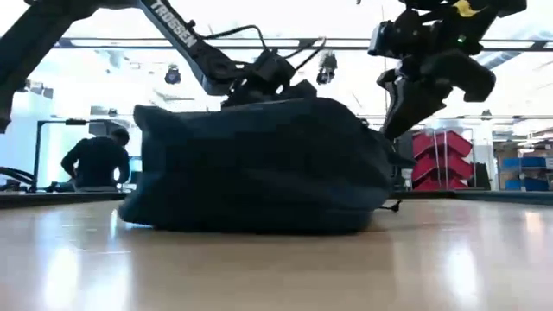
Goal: Unpack backpack
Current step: Close the dark blue backpack
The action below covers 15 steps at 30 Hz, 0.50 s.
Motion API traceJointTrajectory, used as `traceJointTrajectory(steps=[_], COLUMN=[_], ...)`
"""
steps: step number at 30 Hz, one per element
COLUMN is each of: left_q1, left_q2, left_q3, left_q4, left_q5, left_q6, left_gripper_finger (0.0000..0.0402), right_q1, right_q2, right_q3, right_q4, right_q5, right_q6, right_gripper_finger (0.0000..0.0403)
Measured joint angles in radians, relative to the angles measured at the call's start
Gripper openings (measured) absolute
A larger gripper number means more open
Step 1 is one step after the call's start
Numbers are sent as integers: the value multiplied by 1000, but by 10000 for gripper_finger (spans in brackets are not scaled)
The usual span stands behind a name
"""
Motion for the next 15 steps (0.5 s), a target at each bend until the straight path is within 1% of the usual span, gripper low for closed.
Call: traceJointTrajectory(steps=[3,4,6,8,10,11,12,15], left_q1=[-14,-20,-30,-40,-50,-54,-57,-65], left_q2=[-5,-7,-14,-27,-40,-47,-53,-71], left_q3=[0,0,0,0,0,0,0,0], left_q4=[-23,-31,-46,-62,-65,-68,-72,-87], left_q5=[17,20,22,26,29,30,31,33], left_q6=[3,4,4,16,27,27,28,34], left_gripper_finger=[0,0,0,0,0,0,0,0], right_q1=[-6,-11,-29,-55,-88,-104,-120,-162], right_q2=[-2,-5,-9,-12,-12,-12,-12,-12], right_q3=[-4,-6,-6,-7,-13,-17,-21,-26], right_q4=[-2,-2,19,40,70,81,86,104], right_q5=[178,214,234,172,58,18,8,25], right_q6=[-78,-116,-187,-226,-233,-244,-255,-286], right_gripper_finger=[0,2,8,22,45,59,73,117])
